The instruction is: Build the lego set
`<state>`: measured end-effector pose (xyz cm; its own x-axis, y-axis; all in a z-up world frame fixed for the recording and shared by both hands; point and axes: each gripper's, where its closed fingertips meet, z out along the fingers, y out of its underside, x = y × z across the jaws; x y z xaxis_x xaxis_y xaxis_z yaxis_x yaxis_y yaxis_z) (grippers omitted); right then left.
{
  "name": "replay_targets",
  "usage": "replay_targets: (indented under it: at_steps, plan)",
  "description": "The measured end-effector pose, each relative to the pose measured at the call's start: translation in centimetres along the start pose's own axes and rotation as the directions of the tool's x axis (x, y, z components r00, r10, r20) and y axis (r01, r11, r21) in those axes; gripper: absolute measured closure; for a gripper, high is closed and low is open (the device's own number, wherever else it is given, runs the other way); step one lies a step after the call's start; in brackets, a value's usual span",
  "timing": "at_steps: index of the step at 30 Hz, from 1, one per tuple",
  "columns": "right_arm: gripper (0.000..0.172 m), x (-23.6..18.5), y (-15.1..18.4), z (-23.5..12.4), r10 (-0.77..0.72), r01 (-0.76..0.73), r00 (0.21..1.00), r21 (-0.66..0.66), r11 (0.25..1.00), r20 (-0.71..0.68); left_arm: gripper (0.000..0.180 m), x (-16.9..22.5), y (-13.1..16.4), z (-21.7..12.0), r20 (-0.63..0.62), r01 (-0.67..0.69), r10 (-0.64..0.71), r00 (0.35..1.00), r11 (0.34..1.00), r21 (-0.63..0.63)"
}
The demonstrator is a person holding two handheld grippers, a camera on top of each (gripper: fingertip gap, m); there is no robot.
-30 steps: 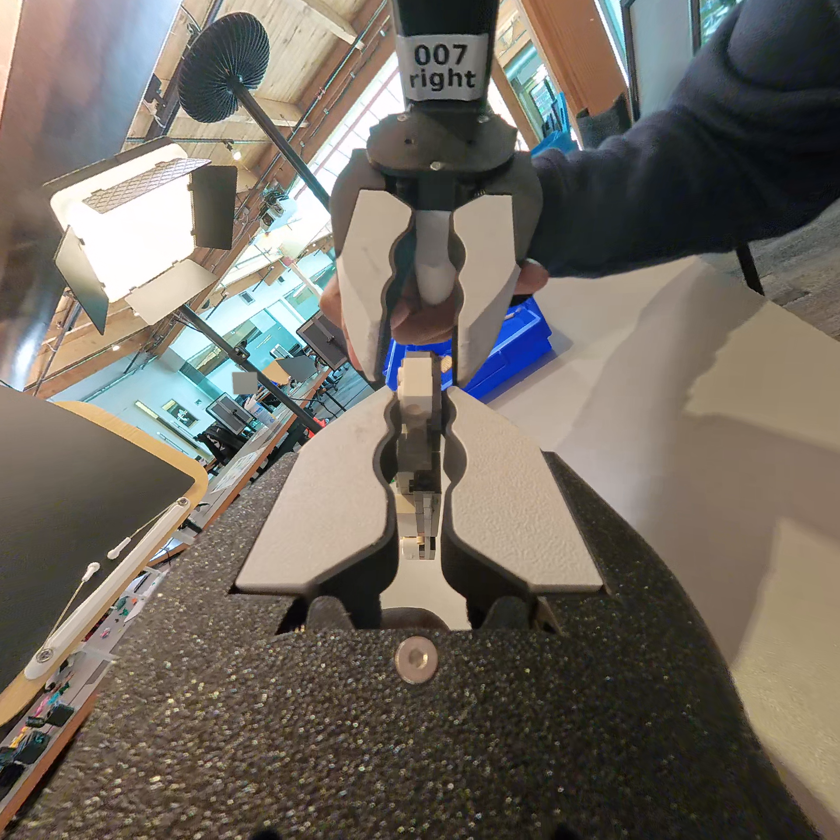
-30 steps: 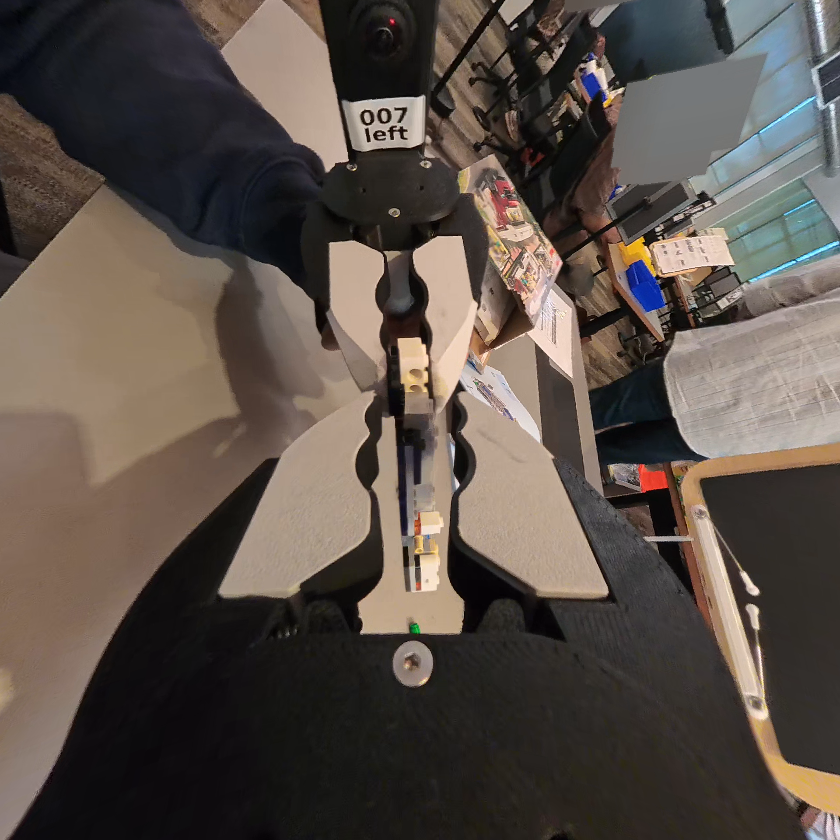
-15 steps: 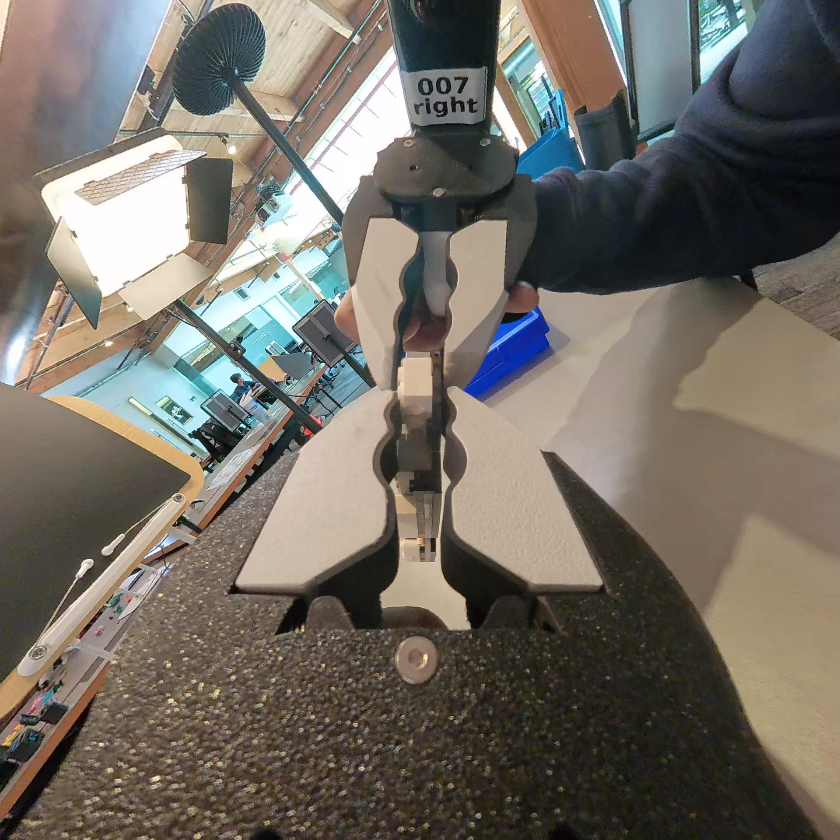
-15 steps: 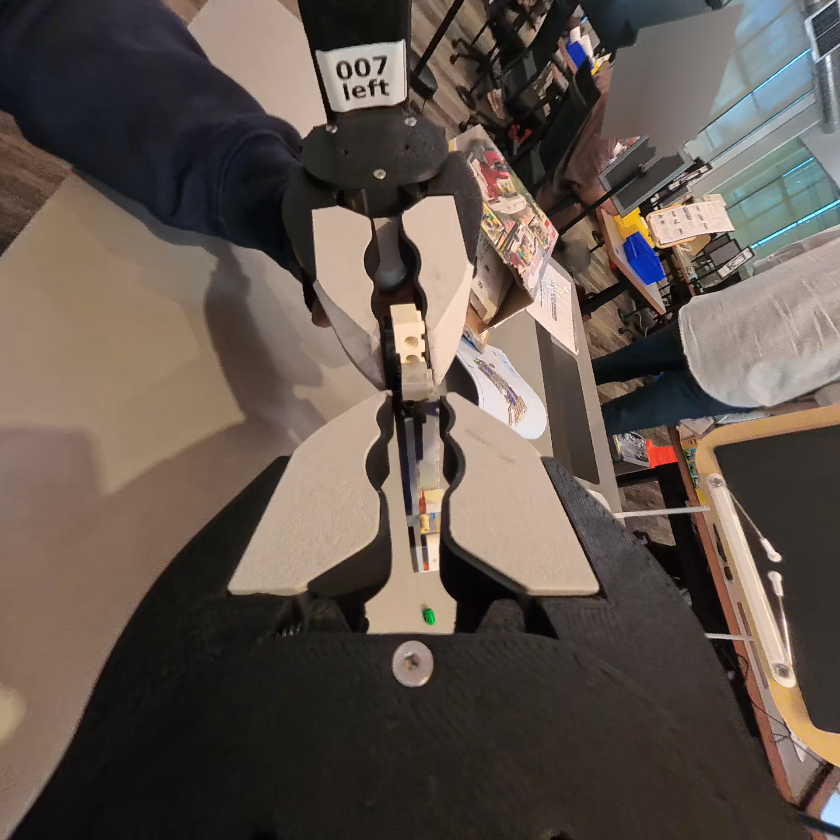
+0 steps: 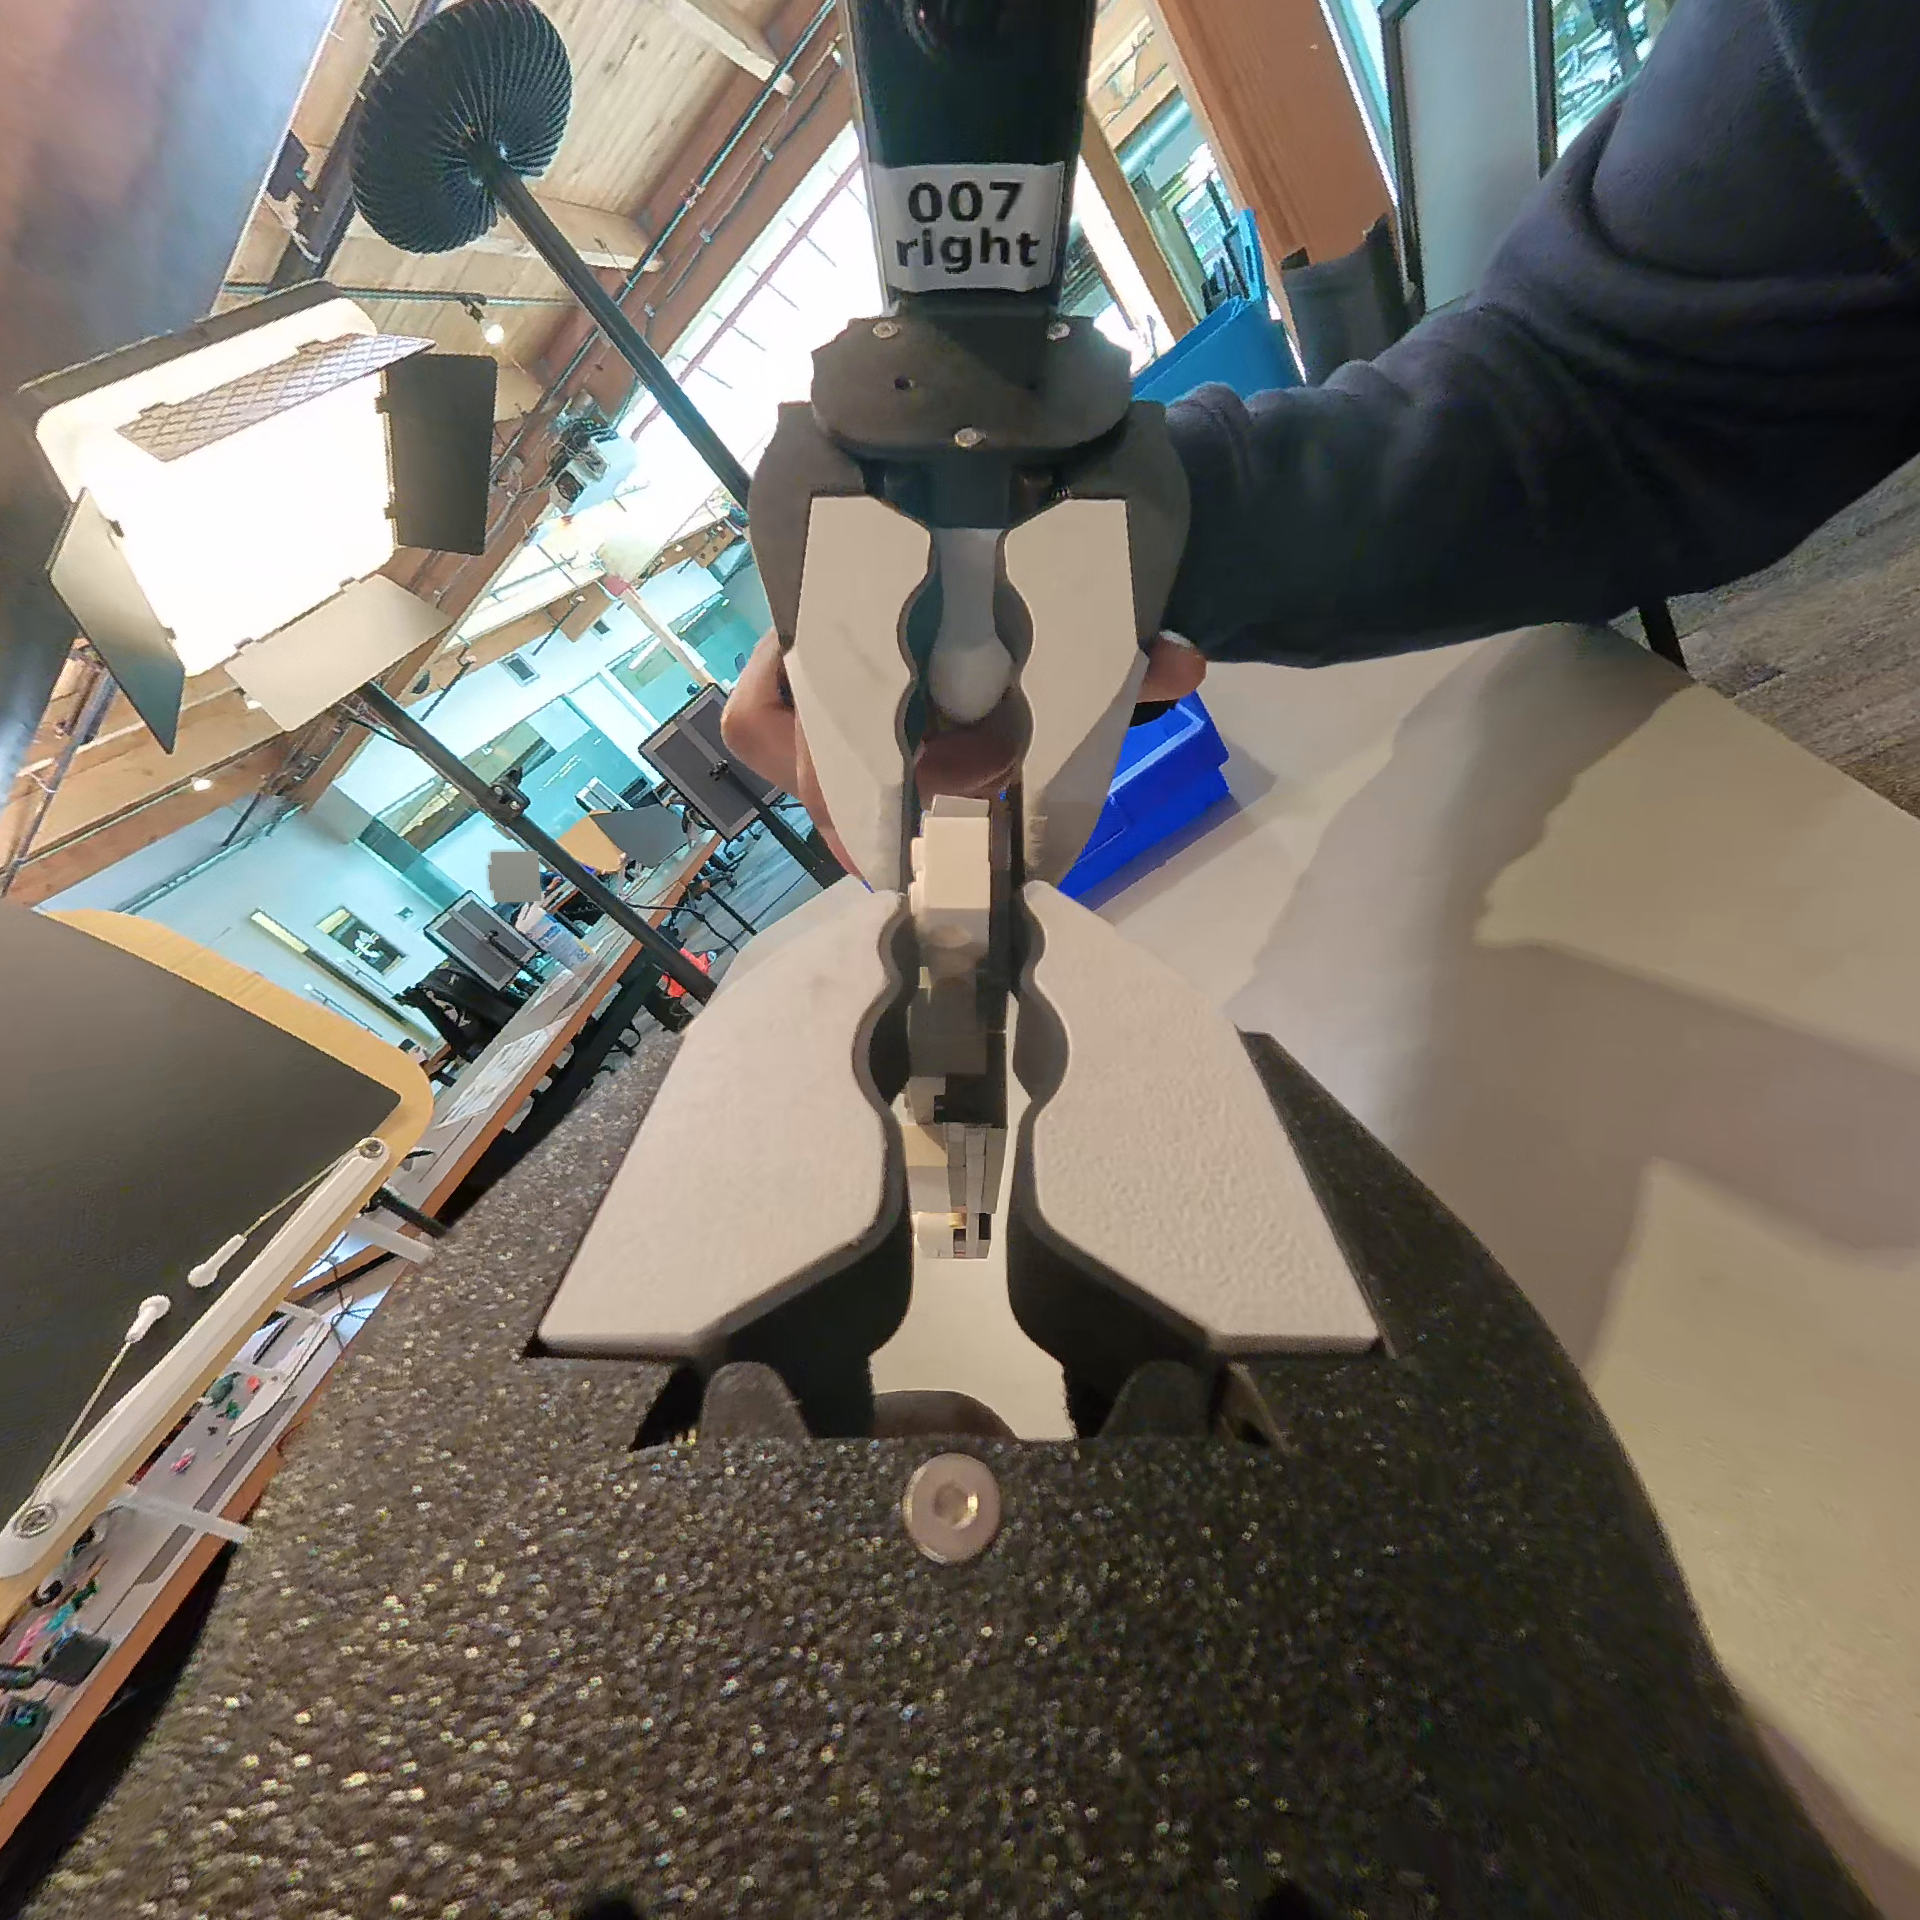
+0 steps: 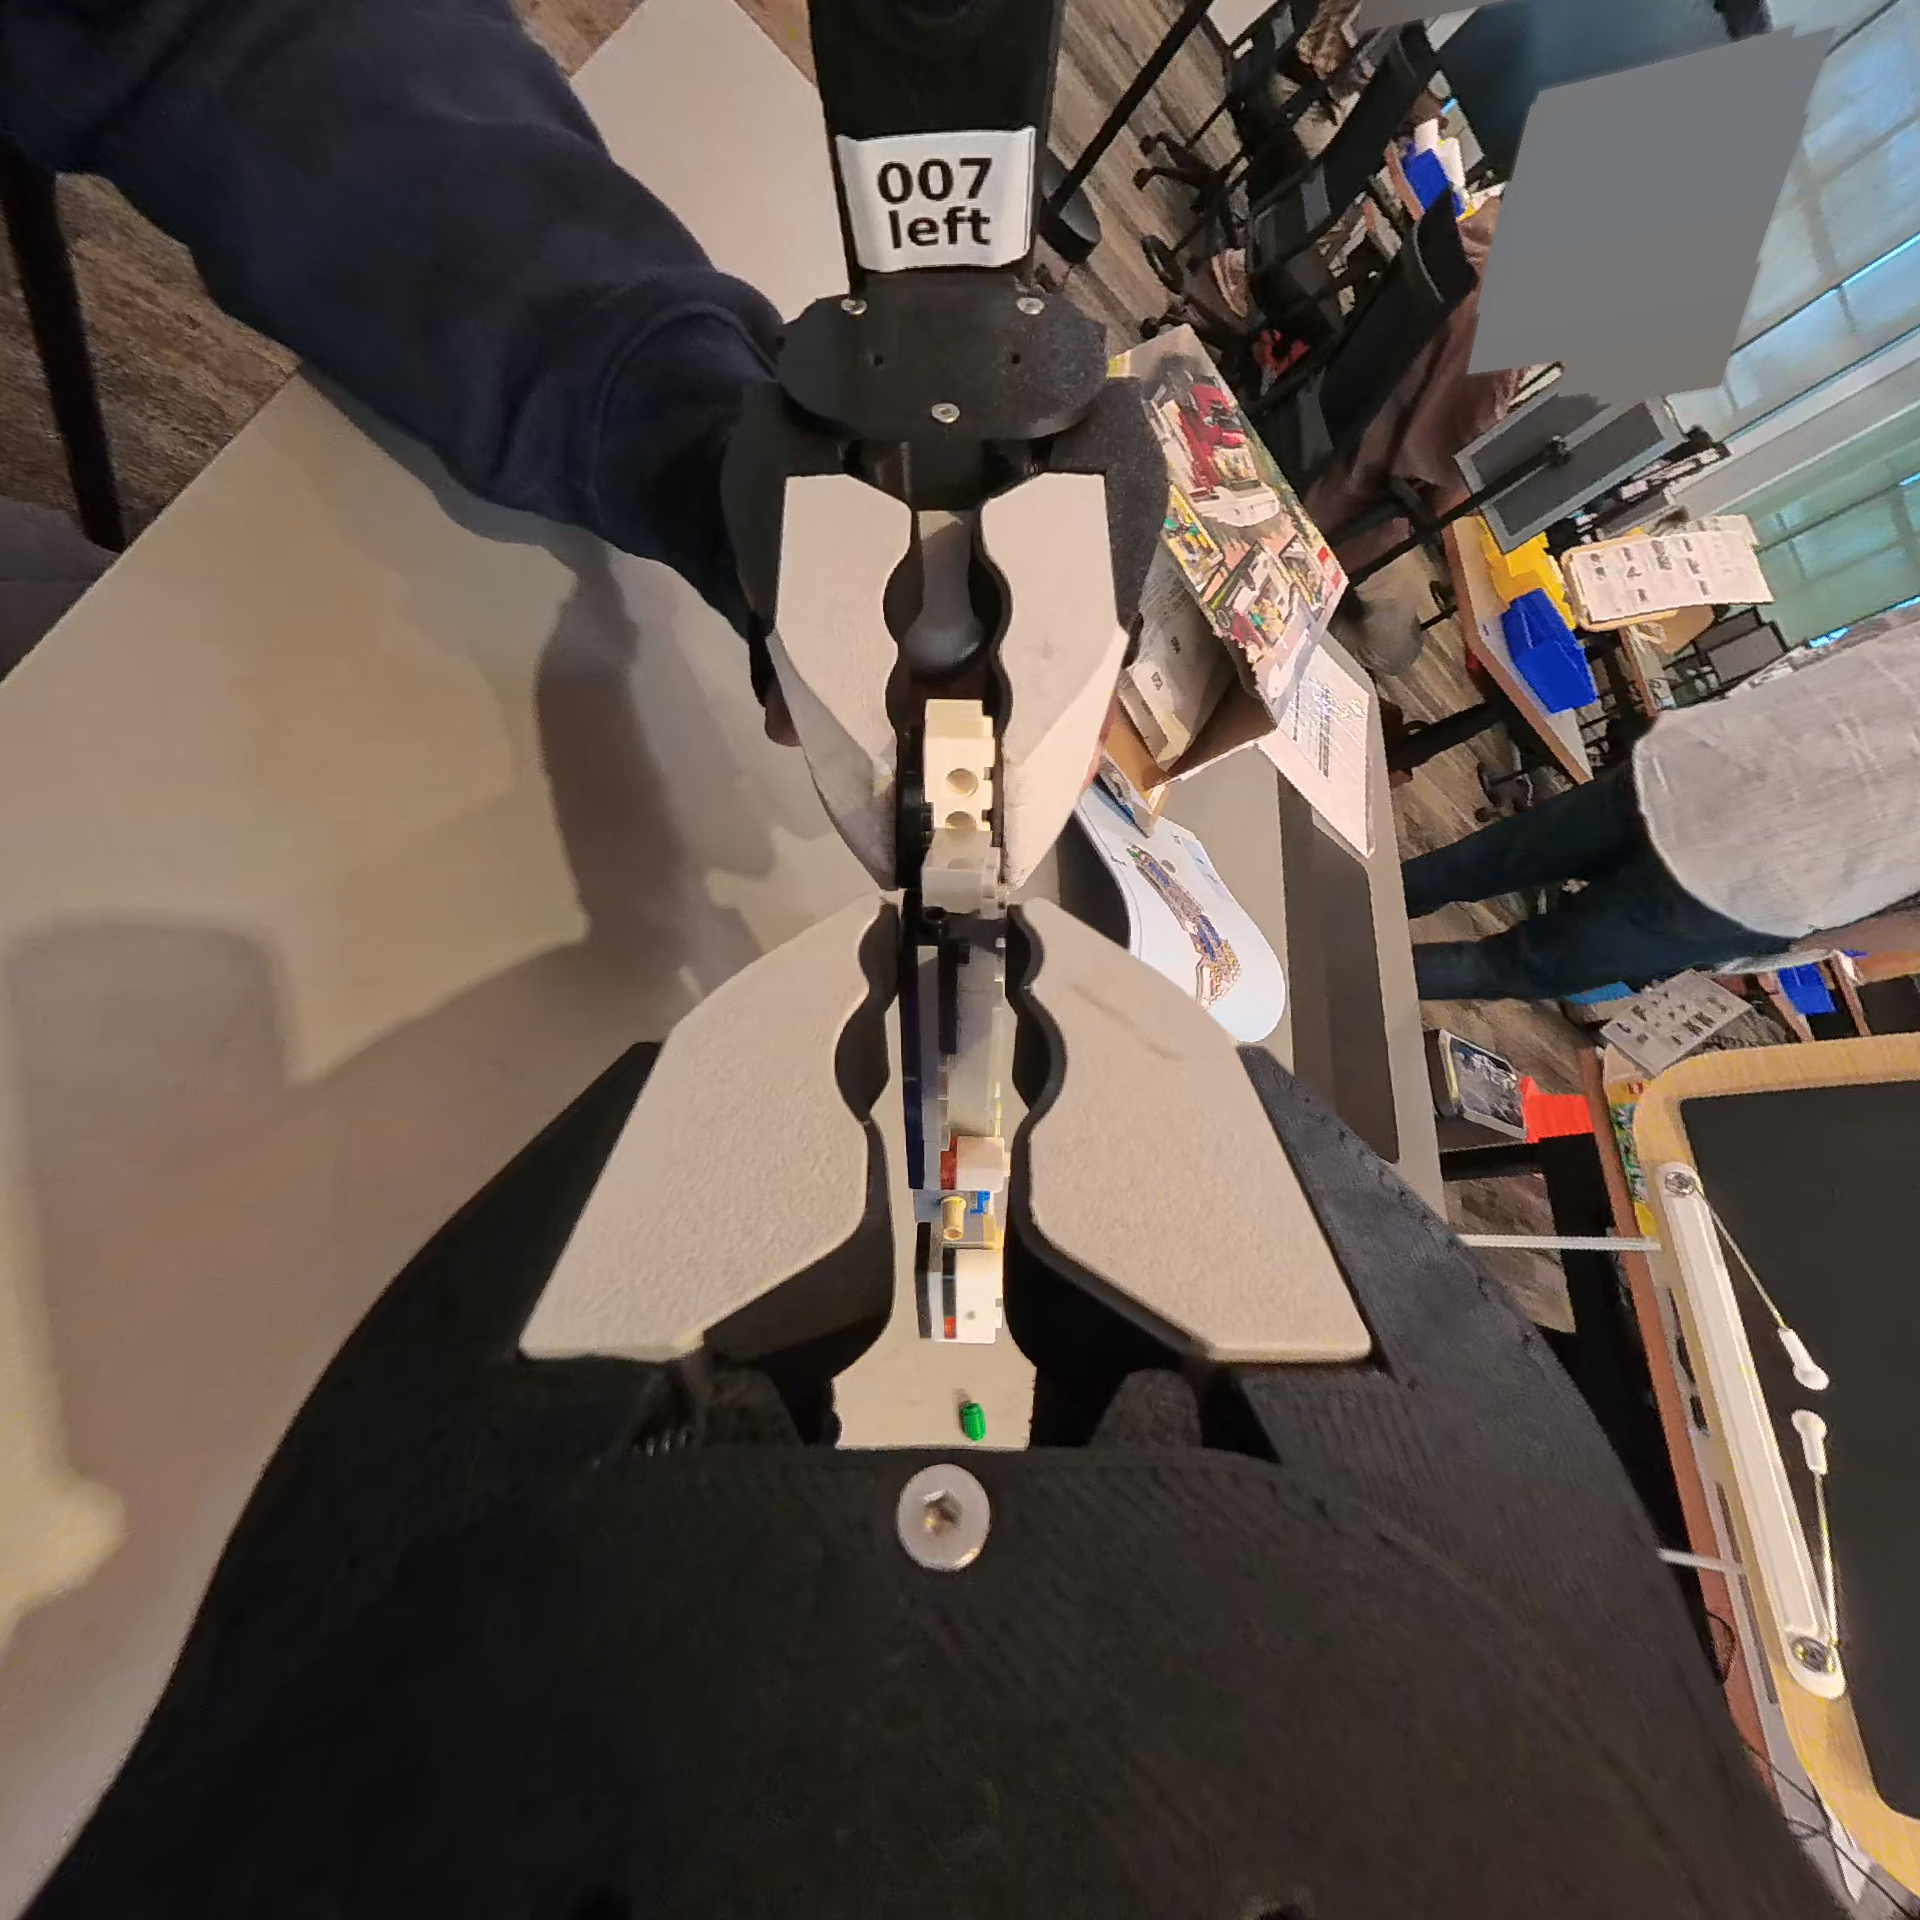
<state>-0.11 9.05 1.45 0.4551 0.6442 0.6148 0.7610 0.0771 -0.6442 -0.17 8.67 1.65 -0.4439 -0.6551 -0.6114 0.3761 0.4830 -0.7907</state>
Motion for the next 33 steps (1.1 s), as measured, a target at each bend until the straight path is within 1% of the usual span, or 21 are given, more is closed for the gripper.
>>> replay_targets:
  at_steps: [6, 11, 18, 20, 23, 26, 27, 29, 33]
  plan:
    - [0.151, -0.9, 0.4, -0.1, -0.012, 0.014, 0.994, -0.012, 1.0, 0.106, 0.165, 0.8, 0.2, 0.3, -0.047, 0.002, -0.003, 0.999, 1.0, -0.011]
    - [0.15, -1.8, 0.7, -0.3, -0.035, 0.041, 0.977, -0.029, 0.999, 0.211, 0.165, 1.5, 0.3, 0.5, -0.082, -0.025, 0.023, 0.996, 0.999, -0.023]
    - [0.149, -2.1, 1.1, -0.2, -0.055, 0.073, 0.963, -0.057, 0.996, 0.263, 0.164, 1.8, 0.7, 0.6, -0.097, -0.026, 0.023, 0.995, 0.999, -0.039]
    - [0.149, -2.0, 1.3, -0.2, -0.062, 0.081, 0.964, -0.064, 0.995, 0.257, 0.164, 1.7, 0.8, 0.7, -0.086, -0.022, 0.018, 0.996, 0.999, -0.043]
    - [0.147, -1.9, 1.5, -0.1, -0.06, 0.078, 0.97, -0.067, 0.995, 0.236, 0.165, 1.7, 0.9, 0.8, -0.073, -0.056, 0.052, 0.996, 0.997, -0.055]
    - [0.134, -1.9, 2.0, 0.0, -0.048, 0.063, 0.981, -0.071, 0.995, 0.19, 0.165, 2.0, 1.1, 1.0, -0.075, -0.081, 0.075, 0.994, 0.994, -0.075]
    - [0.131, -1.7, 2.0, -0.1, -0.034, 0.044, 0.986, -0.056, 0.997, 0.165, 0.165, 1.9, 1.3, 1.1, -0.068, -0.082, 0.076, 0.995, 0.993, -0.082]
    - [0.13, -1.2, 1.8, -0.4, -0.011, 0.012, 0.994, -0.008, 1.0, 0.111, 0.165, 1.6, 1.5, 1.0, -0.056, -0.069, 0.065, 0.996, 0.994, -0.088]
    - [0.131, -0.4, 0.6, -0.8, 0.036, -0.038, 0.999, 0.142, 0.989, 0.011, 0.165, 1.0, 2.0, 0.8, -0.035, -0.053, 0.05, 0.998, 0.994, -0.097]
